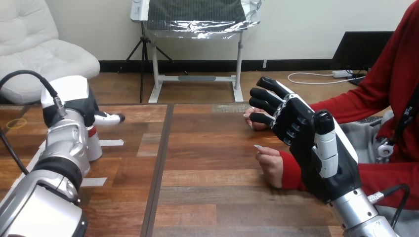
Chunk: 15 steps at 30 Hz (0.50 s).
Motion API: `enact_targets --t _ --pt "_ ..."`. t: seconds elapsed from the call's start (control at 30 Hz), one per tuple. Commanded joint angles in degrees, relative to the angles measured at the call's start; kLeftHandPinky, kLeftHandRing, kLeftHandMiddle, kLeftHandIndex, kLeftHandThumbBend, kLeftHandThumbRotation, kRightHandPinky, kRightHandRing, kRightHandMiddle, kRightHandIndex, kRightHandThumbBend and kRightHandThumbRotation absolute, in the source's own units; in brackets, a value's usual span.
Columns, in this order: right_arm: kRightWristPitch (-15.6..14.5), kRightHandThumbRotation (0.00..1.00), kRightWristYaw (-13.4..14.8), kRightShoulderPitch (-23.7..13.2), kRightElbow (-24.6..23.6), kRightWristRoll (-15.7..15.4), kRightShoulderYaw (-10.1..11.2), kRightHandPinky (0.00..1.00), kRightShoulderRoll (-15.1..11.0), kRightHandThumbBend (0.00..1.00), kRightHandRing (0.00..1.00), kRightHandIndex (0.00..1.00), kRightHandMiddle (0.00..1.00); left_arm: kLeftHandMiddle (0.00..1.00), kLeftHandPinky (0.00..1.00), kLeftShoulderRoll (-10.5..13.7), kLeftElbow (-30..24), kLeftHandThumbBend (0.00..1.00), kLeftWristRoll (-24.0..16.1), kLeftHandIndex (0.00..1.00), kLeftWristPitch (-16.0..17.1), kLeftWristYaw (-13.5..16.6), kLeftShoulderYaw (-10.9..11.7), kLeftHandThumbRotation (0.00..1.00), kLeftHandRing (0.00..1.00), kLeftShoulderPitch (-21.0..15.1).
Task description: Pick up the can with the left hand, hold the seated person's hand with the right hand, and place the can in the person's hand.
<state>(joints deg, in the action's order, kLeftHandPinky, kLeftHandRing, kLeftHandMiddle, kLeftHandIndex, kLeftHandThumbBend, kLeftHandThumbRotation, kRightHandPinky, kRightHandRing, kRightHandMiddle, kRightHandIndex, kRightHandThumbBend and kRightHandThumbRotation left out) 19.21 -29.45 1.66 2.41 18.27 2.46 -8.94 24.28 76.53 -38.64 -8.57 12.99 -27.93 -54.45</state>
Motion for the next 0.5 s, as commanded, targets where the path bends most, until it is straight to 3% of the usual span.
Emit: enact_targets --t 0.0,0.17,0.47 --pt "0.8 1.00 0.3 -3.6 -0.4 0.4 0.8 0.84 0.1 0.85 0.89 0.89 0.87 0.50 0.30 0.9 -2.9 0.69 1.1 0.50 1.2 4.1 1.8 0.59 0.43 -2.1" --pt "0.4 1.00 0.8 -3.4 -0.6 0.1 0.8 0.84 0.1 0.86 0.88 0.88 0.87 0.55 0.35 0.9 -3.0 0.72 2.2 0.56 2.6 7.3 3.2 0.55 0.49 -1.7" --pt "0.3 1.00 1.1 -3.3 -0.9 0.1 0.7 0.83 0.1 0.85 0.87 0.88 0.86 0.75 0.59 1.0 -2.9 0.75 3.3 0.77 5.2 10.4 4.6 0.51 0.70 -1.4"
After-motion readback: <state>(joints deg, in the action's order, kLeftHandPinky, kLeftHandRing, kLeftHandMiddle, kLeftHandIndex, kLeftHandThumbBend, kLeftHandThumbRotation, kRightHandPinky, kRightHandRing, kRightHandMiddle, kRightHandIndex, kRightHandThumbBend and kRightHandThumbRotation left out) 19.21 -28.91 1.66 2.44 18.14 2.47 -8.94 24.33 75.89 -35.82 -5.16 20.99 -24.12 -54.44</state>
